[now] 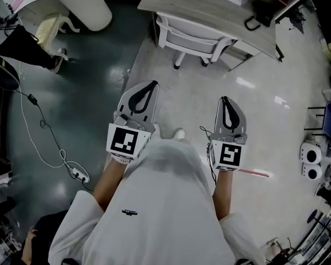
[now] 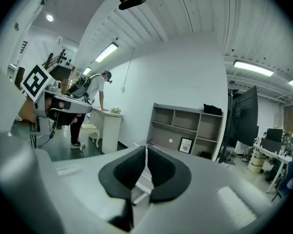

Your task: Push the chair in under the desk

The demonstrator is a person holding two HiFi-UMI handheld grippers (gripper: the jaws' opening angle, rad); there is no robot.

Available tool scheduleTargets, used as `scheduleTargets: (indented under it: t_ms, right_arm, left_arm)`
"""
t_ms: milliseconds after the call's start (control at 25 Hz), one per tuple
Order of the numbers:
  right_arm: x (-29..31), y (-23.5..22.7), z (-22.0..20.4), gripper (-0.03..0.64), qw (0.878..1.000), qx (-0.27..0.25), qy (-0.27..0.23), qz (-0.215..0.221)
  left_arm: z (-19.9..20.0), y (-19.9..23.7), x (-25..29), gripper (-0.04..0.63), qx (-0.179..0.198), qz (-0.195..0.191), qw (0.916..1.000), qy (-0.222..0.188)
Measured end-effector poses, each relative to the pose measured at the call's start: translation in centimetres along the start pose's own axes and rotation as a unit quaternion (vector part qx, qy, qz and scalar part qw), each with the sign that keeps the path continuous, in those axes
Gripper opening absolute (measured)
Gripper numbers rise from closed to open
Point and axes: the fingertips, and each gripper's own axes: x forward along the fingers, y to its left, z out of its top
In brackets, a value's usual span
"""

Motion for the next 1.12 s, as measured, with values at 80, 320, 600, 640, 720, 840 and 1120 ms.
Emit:
scheduleTargets:
  t_ms: [80, 320, 600, 640, 720, 840, 1120]
  right_arm:
    - [-0.5, -0.2, -0.1, 0.025, 1.000, 0.008, -0.004, -0.006]
    - [-1.0, -0.1, -0.5, 0.026, 1.000, 0.025, -0.007, -0.007]
    - [-0.7, 1.6, -0.5, 0.020, 0.999, 0.037, 0.003, 0.008]
    - [-0.7, 1.8, -0.4, 0.015, 0.999, 0.043, 0.001, 0.011]
    - [-0.7, 2.2, -0.3, 0.011, 0.999, 0.050, 0.000, 0.015]
    - [-0.6, 2.4, -0.3, 0.011, 0.999, 0.042, 0.004, 0.014]
    - [-0.7, 3.0, -0.3, 0.011, 0.999, 0.040, 0.006, 0.013]
  left_arm:
    - [-0.5, -0.1, -0.3, 0.008, -0.002, -0.001, 1.0000, 0.009]
    - [-1.4, 0.3, -1.2, 0.008, 0.001, 0.002, 0.9998, 0.018]
    - [-1.5, 0.1, -1.8, 0.008, -0.015, -0.001, 0.9998, 0.015]
    - [-1.8, 0.2, -2.0, 0.008, -0.015, -0.002, 0.9998, 0.016]
    - [-2.3, 0.4, -2.3, 0.008, -0.019, -0.002, 0.9996, 0.022]
    - [-1.9, 0.4, -2.3, 0.008, -0.022, -0.004, 0.9996, 0.018]
    - [-2.2, 0.6, -3.1, 0.008, -0.029, 0.001, 0.9995, 0.015]
